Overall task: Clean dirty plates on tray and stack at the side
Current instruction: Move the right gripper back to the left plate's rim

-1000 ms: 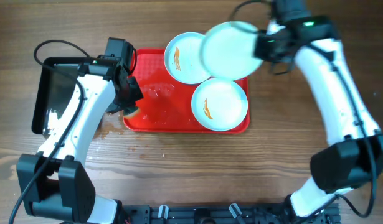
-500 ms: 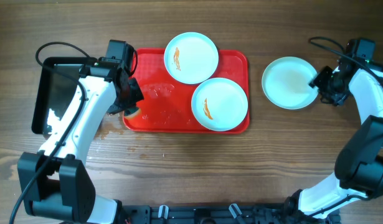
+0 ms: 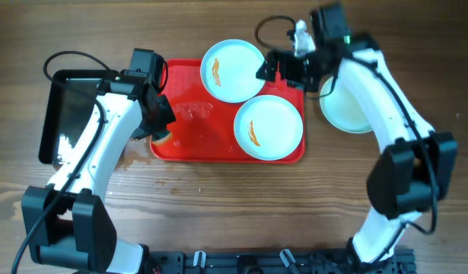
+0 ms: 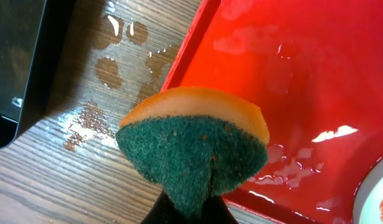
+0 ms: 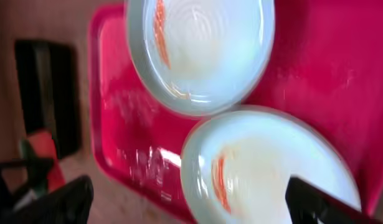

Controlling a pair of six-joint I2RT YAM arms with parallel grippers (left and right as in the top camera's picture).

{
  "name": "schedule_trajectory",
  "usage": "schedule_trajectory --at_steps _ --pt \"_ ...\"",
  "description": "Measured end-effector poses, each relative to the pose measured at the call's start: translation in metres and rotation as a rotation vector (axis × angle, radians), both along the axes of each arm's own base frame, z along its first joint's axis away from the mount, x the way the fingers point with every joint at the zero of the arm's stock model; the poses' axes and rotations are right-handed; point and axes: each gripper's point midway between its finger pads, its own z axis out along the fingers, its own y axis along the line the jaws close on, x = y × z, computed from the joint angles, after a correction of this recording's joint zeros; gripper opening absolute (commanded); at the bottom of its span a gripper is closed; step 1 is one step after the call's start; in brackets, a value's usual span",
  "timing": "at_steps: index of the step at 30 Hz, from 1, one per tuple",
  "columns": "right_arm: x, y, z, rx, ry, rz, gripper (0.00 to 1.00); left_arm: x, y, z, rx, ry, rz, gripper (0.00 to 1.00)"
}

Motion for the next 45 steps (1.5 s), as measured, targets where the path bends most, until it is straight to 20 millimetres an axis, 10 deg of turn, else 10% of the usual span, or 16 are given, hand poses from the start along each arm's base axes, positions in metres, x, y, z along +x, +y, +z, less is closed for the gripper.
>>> schedule_trajectory --at_steps 3,6,10,13,18,22,27,35,45 --pt "0.04 -0.009 -0.022 -0.129 0.043 0.003 0.92 0.002 -0.001 0.0 -0.003 -0.007 0.0 0.04" --pt "0.066 -0.016 -0.079 -0.217 0.046 -0.017 0.53 0.002 -0.001 0.0 -0.003 -0.007 0.0 0.04" --pt "0.089 -0.01 -0.095 -0.236 -0.029 -0.038 0.51 0.002 -0.001 0.0 -0.003 -0.007 0.0 0.04" --pt "0.095 0.007 -0.105 -0.234 -0.06 -0.017 0.46 0.002 -0.001 0.0 -0.003 -0.007 0.0 0.04" --pt "0.087 0.026 -0.137 -0.246 -0.024 0.026 0.06 0.002 -0.001 0.0 -0.003 -0.007 0.0 0.04" --pt "0.082 0.028 -0.134 -0.229 -0.001 0.03 0.04 0.002 -0.001 0.0 -0.004 -0.008 0.0 0.04" --pt "0.057 0.045 -0.136 -0.198 0.084 0.076 0.04 0.021 -0.004 0.004 -0.017 -0.087 0.0 0.04" --pt "0.002 0.133 -0.134 -0.155 0.159 0.154 0.04 0.039 -0.007 0.009 -0.024 -0.161 -0.026 0.04" --pt "-0.066 0.119 -0.144 -0.39 0.391 0.046 0.04 0.033 -0.006 0.001 -0.016 -0.139 -0.042 0.04"
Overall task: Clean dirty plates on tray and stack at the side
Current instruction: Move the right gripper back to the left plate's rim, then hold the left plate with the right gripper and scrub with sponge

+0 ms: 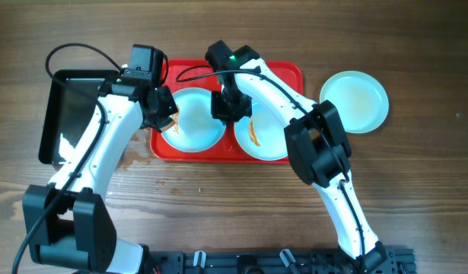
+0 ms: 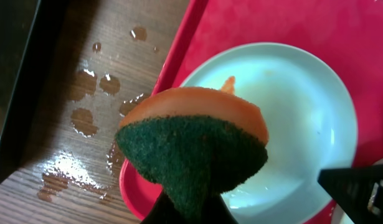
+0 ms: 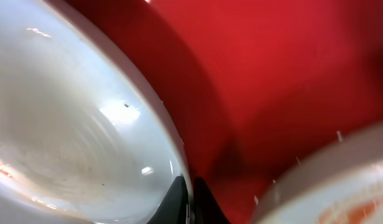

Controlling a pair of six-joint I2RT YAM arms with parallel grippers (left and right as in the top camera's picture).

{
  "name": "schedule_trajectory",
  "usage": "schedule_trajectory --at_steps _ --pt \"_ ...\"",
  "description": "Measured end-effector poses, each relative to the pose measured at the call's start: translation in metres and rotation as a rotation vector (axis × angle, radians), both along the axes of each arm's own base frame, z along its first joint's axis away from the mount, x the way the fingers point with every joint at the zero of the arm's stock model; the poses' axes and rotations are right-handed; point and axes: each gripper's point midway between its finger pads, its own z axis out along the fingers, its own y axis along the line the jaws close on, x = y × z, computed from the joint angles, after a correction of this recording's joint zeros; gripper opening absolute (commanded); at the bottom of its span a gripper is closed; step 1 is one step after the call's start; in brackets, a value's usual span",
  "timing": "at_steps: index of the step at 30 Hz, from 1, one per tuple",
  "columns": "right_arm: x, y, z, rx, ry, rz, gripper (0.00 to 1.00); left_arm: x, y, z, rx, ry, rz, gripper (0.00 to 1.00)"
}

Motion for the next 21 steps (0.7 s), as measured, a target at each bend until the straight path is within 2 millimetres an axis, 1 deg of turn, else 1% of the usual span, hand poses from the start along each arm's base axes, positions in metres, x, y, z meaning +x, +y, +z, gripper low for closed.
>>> schedule_trajectory --at_steps 2,4,5,8,11,13,19,21 --pt "-0.009 -0.004 0.0 -0.032 0.028 0.004 0.04 -0.001 0.0 -0.005 0.001 0.001 -0.003 0.04" --pt "-0.012 -0.002 0.001 -0.036 0.02 0.034 0.05 -0.002 -0.001 -0.008 -0.005 0.006 -0.005 0.04" --pt "-0.014 0.0 0.0 -0.037 0.015 0.059 0.04 0.0 -0.011 -0.01 -0.047 0.002 -0.053 0.04" --pt "-0.013 0.01 0.001 -0.017 -0.015 0.105 0.04 -0.001 -0.029 -0.015 -0.091 0.017 -0.143 0.04" --pt "-0.01 0.019 0.002 0.04 -0.034 0.16 0.04 -0.006 -0.039 -0.028 -0.105 0.063 -0.186 0.04" --pt "-0.011 0.019 0.002 0.046 -0.037 0.186 0.04 -0.009 -0.043 -0.042 -0.111 0.106 -0.199 0.04" --pt "-0.012 0.02 0.003 0.059 -0.034 0.213 0.04 -0.018 -0.06 -0.064 -0.175 0.183 -0.261 0.04" --pt "-0.012 0.02 0.003 0.059 -0.033 0.213 0.04 -0.019 -0.068 -0.076 -0.185 0.202 -0.283 0.04"
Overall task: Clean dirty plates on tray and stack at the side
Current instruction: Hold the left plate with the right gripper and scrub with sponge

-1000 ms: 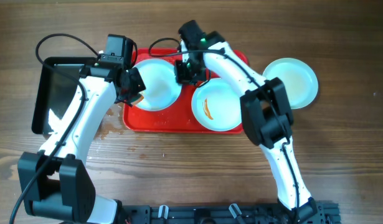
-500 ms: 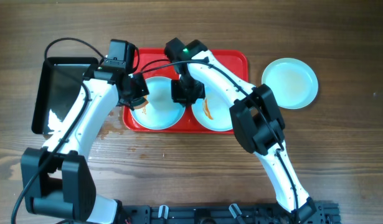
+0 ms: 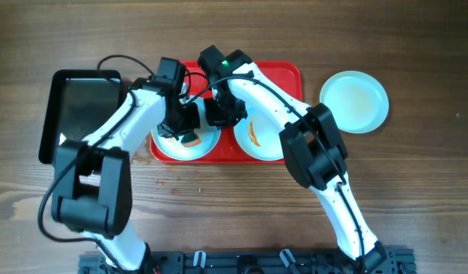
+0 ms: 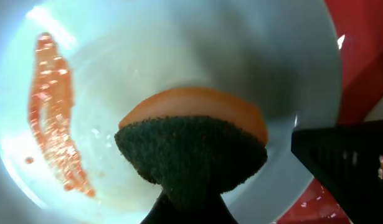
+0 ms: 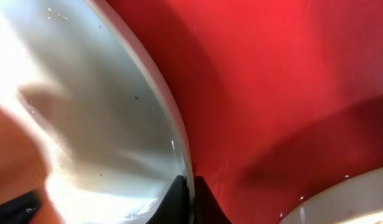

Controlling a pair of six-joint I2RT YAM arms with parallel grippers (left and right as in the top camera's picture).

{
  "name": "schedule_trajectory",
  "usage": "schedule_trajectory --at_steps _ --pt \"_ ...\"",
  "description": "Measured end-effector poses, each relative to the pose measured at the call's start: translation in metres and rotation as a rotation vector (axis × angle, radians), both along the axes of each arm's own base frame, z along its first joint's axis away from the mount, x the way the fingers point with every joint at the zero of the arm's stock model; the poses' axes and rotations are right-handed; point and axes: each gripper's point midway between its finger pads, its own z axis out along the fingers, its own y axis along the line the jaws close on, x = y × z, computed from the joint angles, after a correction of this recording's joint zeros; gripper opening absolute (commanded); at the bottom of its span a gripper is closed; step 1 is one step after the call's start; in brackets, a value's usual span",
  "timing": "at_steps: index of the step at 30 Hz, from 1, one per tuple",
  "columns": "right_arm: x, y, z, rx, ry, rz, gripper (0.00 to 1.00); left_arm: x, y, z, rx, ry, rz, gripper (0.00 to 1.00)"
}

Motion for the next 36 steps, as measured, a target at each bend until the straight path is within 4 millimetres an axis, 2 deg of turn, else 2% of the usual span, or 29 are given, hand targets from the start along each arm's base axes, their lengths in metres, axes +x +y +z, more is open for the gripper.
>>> schedule_trajectory --at_steps 3,9,15,18,20,22,23,25,26,28,30,33,35,36 --pt "0.001 0.0 0.0 0.001 -0.001 -0.002 0.04 0.006 -0.004 -0.015 -0.008 0.002 -0.006 0.04" --pt "0.002 -0.001 0.0 0.003 0.0 -0.005 0.04 0.009 0.0 -0.023 0.029 -0.001 -0.006 0.04" --pt "0.002 -0.001 0.0 0.006 -0.002 -0.002 0.04 0.015 0.044 -0.023 0.3 -0.041 0.076 0.04" --pt "0.002 -0.001 0.0 0.006 -0.002 -0.002 0.04 0.025 0.067 -0.021 0.434 -0.098 0.113 0.04" --pt "0.002 -0.001 0.0 0.006 -0.002 -0.002 0.04 0.028 0.079 -0.019 0.505 -0.122 0.147 0.04" --pt "0.003 0.0 0.0 0.008 -0.007 -0.002 0.04 0.024 0.081 -0.019 0.521 -0.107 0.154 0.04" --pt "0.004 0.0 0.0 0.011 -0.01 -0.003 0.04 0.023 0.08 -0.019 0.519 -0.1 0.152 0.04" --pt "0.004 0.0 0.0 0.011 -0.011 -0.003 0.04 0.019 0.065 -0.016 0.449 -0.072 0.141 0.04" --pt "0.004 0.0 0.0 0.011 -0.011 -0.003 0.04 0.019 0.055 -0.013 0.402 -0.075 0.134 0.04" --pt "0.005 0.0 0.0 0.012 -0.012 -0.004 0.04 0.019 0.019 0.007 0.223 -0.097 0.111 0.04" --pt "0.005 0.0 0.0 0.012 -0.011 -0.004 0.04 0.019 0.006 0.014 0.144 -0.097 0.105 0.04" --pt "0.005 0.0 0.0 0.012 -0.011 -0.008 0.04 0.022 -0.006 0.011 0.084 -0.095 0.101 0.04" --pt "0.006 -0.001 0.0 0.011 -0.011 -0.01 0.04 0.022 -0.008 -0.002 0.082 -0.073 0.098 0.04" --pt "0.006 -0.001 0.0 0.011 -0.011 -0.012 0.05 0.02 -0.006 -0.015 0.094 -0.042 0.099 0.04"
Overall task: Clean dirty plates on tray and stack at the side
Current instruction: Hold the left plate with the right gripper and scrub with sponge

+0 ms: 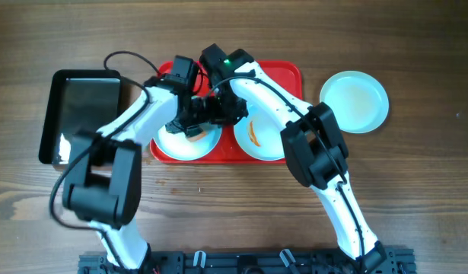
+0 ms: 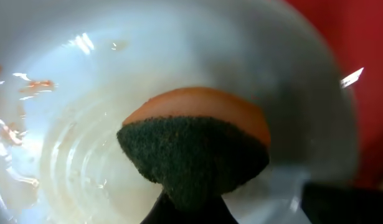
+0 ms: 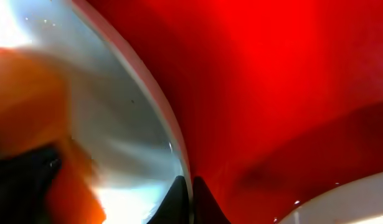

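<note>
A white plate [image 1: 173, 143] lies at the left end of the red tray [image 1: 283, 72]. My left gripper [image 1: 194, 124] is shut on a sponge [image 2: 194, 149], orange on top and green underneath, pressed into this plate [image 2: 85, 155]. Faint orange traces [image 2: 14, 134] remain near its left side. My right gripper [image 3: 191, 186] is shut on the plate's rim [image 3: 169, 140] at its right side. A second plate [image 1: 262, 141] with an orange streak sits on the tray to the right. A third plate [image 1: 355, 100], without stains, rests on the table right of the tray.
A black rectangular tray [image 1: 78, 114] lies on the wooden table at the left. Both arms cross over the red tray's left half. Cables run along the back of the tray.
My left gripper has shifted the sponge to the right across the plate. The bold orange streak seen beside the sponge is now only faint traces. The right gripper holds the rim as before.
First two streaked plates sat on the tray's right half, my left gripper held the sponge at its left edge, and my right gripper was open above them. Then one plate stood at the left end, its rim in my right gripper. The sponge then met it and now has moved across.
</note>
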Controlling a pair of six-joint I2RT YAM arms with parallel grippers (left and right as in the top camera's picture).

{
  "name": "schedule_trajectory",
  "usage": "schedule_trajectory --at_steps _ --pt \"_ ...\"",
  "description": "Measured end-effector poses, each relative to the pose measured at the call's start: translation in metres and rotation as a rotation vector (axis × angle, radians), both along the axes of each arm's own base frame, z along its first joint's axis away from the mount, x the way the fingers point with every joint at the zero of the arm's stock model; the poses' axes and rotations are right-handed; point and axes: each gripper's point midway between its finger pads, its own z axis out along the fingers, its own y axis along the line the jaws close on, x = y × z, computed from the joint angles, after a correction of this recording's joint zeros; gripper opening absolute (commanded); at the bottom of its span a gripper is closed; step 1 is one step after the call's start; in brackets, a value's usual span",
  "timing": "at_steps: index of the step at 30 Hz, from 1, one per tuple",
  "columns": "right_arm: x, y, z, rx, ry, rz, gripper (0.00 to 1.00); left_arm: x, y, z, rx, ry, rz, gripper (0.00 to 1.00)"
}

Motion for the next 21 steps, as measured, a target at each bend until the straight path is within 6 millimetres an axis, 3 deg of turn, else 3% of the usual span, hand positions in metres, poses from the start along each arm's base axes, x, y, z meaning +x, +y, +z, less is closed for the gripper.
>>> schedule_trajectory --at_steps 1,7,15,21 --pt "0.0 0.0 0.0 -0.001 0.0 0.0 0.04 -0.001 0.0 -0.008 0.005 0.018 -0.002 0.04" --pt "0.001 0.001 0.0 0.006 -0.003 -0.001 0.04 0.001 0.015 -0.009 0.124 0.013 0.0 0.04" --pt "0.001 0.001 0.0 0.004 -0.005 0.002 0.04 -0.005 0.08 -0.006 0.496 -0.004 0.026 0.04" --pt "-0.002 0.005 0.0 0.01 -0.002 0.014 0.04 -0.023 0.098 -0.006 0.533 0.084 0.049 0.04"
